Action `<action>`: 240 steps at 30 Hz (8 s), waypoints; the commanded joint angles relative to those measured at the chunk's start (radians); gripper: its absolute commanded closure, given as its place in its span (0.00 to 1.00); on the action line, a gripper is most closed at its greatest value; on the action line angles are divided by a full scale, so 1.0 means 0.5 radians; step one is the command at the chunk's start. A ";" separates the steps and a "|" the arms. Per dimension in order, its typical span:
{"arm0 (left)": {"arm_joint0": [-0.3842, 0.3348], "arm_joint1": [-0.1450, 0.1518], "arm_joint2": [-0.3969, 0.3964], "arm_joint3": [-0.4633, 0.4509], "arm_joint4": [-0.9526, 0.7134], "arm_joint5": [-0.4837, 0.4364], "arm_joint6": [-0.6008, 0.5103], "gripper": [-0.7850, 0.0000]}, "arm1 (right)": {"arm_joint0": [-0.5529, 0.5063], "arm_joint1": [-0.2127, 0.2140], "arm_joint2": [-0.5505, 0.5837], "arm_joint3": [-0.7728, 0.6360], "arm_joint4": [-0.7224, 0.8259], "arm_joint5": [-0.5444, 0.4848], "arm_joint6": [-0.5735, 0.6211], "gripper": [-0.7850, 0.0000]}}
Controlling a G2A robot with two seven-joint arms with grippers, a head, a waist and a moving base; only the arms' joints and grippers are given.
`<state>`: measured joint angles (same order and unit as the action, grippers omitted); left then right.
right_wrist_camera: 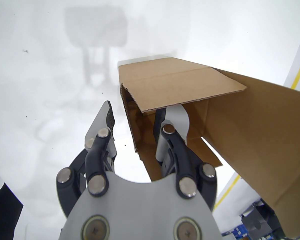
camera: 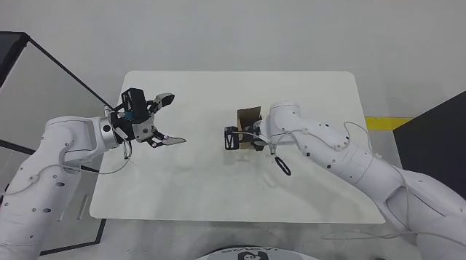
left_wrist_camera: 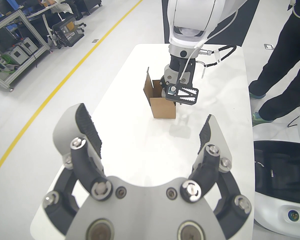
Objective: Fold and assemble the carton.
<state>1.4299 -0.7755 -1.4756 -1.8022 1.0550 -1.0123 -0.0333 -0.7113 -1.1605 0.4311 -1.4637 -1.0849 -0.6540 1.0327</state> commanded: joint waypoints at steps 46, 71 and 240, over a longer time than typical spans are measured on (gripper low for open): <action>0.000 0.000 0.000 0.000 0.000 0.000 0.000 0.00 | -1.053 0.513 1.496 -0.572 0.591 -0.713 -1.245 0.00; -0.010 -0.025 0.165 0.014 -0.166 0.066 -0.069 0.00 | -0.959 0.611 1.232 -0.126 2.150 -0.600 -0.717 0.00; -0.858 -0.732 1.365 1.236 -1.173 0.774 -0.813 1.00 | -0.453 0.036 0.701 0.923 2.176 0.067 -0.562 1.00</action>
<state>1.0008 -1.1413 -0.7910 -1.1836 0.4697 -0.6234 -0.4392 -0.9368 -1.1425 0.7796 -1.0003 0.0020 -0.6188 0.7528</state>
